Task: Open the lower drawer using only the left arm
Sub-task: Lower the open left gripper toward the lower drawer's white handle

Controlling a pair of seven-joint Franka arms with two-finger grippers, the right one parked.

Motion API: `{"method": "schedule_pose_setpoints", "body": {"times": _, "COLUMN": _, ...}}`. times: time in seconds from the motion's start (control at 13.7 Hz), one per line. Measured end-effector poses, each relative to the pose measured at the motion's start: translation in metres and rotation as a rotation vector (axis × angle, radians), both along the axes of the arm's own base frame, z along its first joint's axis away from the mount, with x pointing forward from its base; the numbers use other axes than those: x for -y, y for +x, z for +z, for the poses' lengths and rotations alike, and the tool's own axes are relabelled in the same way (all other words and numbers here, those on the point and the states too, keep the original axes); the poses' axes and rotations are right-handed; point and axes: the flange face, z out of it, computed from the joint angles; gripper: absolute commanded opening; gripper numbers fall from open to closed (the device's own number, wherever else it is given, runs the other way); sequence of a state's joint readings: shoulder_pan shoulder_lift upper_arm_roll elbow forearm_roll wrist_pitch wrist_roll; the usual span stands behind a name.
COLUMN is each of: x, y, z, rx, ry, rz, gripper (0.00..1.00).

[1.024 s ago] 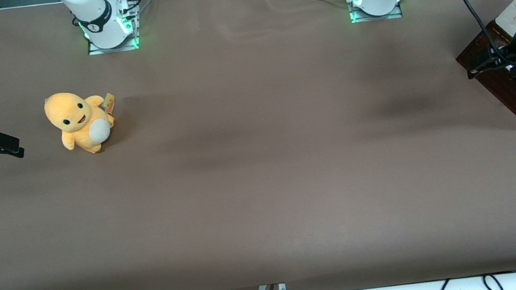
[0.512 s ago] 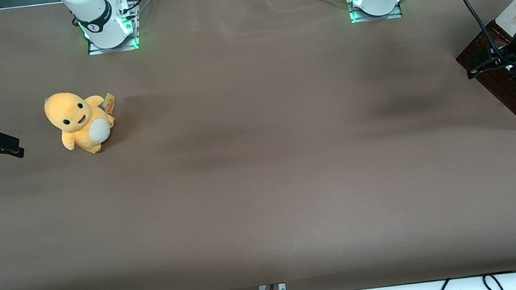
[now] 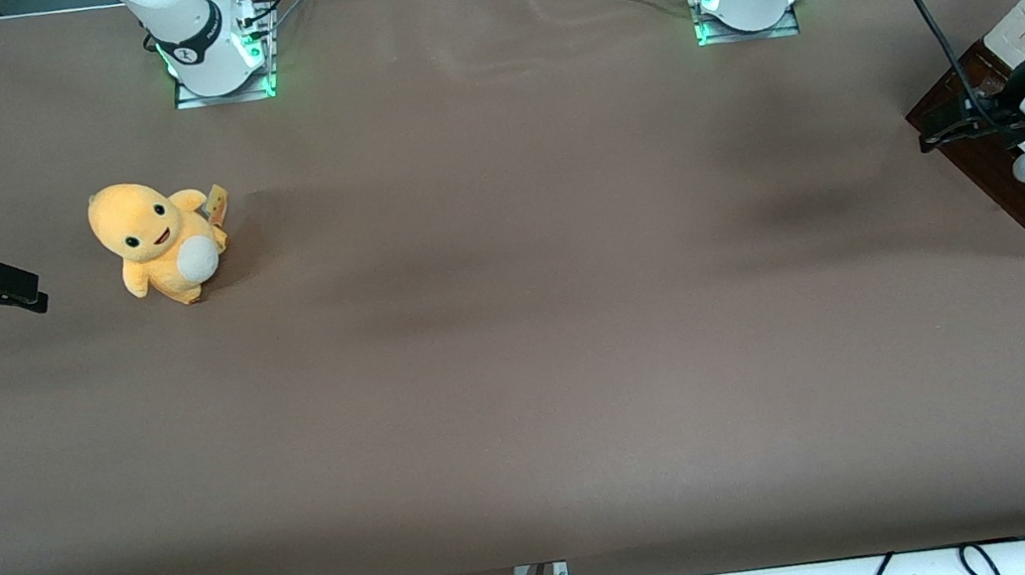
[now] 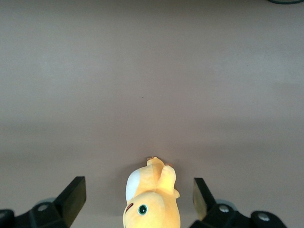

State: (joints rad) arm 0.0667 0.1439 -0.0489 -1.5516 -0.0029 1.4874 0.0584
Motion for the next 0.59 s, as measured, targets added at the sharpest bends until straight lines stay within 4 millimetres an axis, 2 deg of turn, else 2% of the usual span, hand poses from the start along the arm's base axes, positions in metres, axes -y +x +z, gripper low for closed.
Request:
{"method": "schedule_pose_setpoints", "body": {"times": 0.15, "x": -0.008, "y": 0.003, "z": -0.025, "rx": -0.074, "ry": 0.016, "rz": 0.015, "gripper": 1.00}}
{"method": "schedule_pose_setpoints", "body": {"times": 0.29, "x": -0.018, "y": 0.006, "z": -0.054, "rx": -0.160, "ry": 0.112, "rz": 0.041, "gripper": 1.00}}
{"method": "schedule_pose_setpoints", "body": {"times": 0.59, "x": -0.029, "y": 0.013, "z": -0.127, "rx": -0.320, "ry": 0.310, "rz": 0.126, "gripper": 1.00}}
